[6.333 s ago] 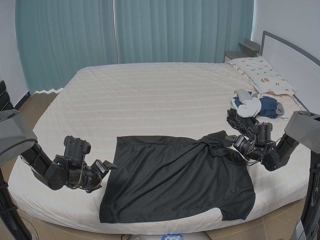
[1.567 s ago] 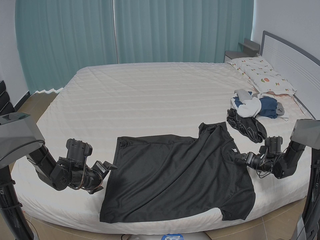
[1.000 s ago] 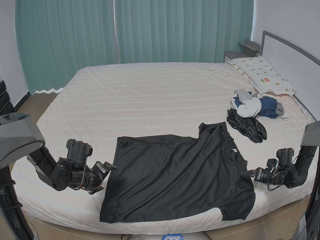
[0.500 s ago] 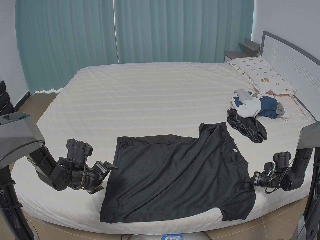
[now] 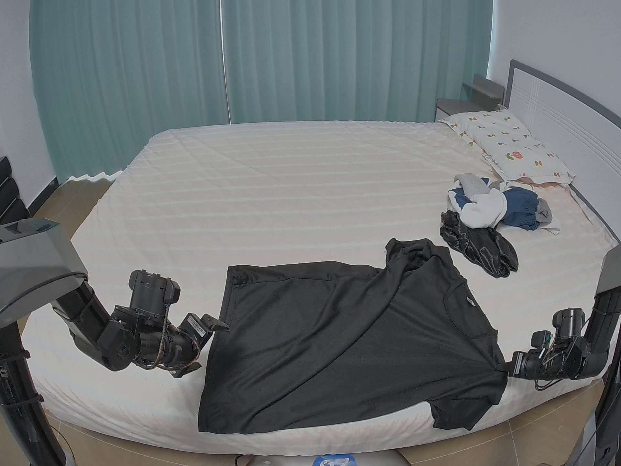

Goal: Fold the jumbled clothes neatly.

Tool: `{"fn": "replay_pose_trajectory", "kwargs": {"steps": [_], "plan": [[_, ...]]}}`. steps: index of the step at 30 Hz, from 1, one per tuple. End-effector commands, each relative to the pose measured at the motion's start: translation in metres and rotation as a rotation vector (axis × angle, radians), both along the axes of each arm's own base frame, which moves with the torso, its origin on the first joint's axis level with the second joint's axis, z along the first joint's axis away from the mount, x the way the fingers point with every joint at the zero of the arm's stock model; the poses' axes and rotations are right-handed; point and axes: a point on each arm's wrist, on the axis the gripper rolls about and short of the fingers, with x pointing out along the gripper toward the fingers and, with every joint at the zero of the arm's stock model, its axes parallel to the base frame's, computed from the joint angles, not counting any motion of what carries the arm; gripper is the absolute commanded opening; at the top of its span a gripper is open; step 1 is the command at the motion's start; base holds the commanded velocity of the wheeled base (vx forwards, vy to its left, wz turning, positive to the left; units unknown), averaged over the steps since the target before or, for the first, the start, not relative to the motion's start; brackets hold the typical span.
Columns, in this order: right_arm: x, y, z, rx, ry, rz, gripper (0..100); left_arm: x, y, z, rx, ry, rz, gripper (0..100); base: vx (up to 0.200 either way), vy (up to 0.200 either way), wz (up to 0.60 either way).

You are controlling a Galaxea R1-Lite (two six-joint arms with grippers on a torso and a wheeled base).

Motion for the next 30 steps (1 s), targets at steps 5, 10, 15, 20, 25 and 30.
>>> {"fn": "replay_pose_trajectory", "kwargs": {"steps": [5,10,15,20,25,30], "plan": [[-0.003,-0.002,0.003,-0.007,-0.01,-0.009,100,-0.001,-0.001,-0.001,0.004,0.004,-0.005,100,0.0,0.0,0.0],[0.003,-0.001,0.026,0.009,-0.102,-0.044,100,-0.001,-0.002,-0.001,0.005,0.004,-0.007,100,0.0,0.0,0.0],[0.004,0.02,0.047,0.109,-0.117,-0.111,100,-0.002,-0.004,-0.001,0.005,0.009,-0.015,100,-0.12,0.0,0.0],[0.004,0.033,0.051,0.115,-0.126,-0.13,100,-0.006,-0.008,-0.001,0.007,0.011,-0.029,100,-0.2,0.0,0.0],[0.001,0.036,0.053,0.124,-0.139,-0.148,100,-0.007,-0.008,-0.001,0.005,0.01,-0.032,100,-0.04,0.0,0.0],[-0.001,0.044,0.058,0.166,-0.165,-0.188,100,-0.004,-0.008,0.002,-0.009,0.0,-0.021,100,0.0,0.0,0.0]]}}
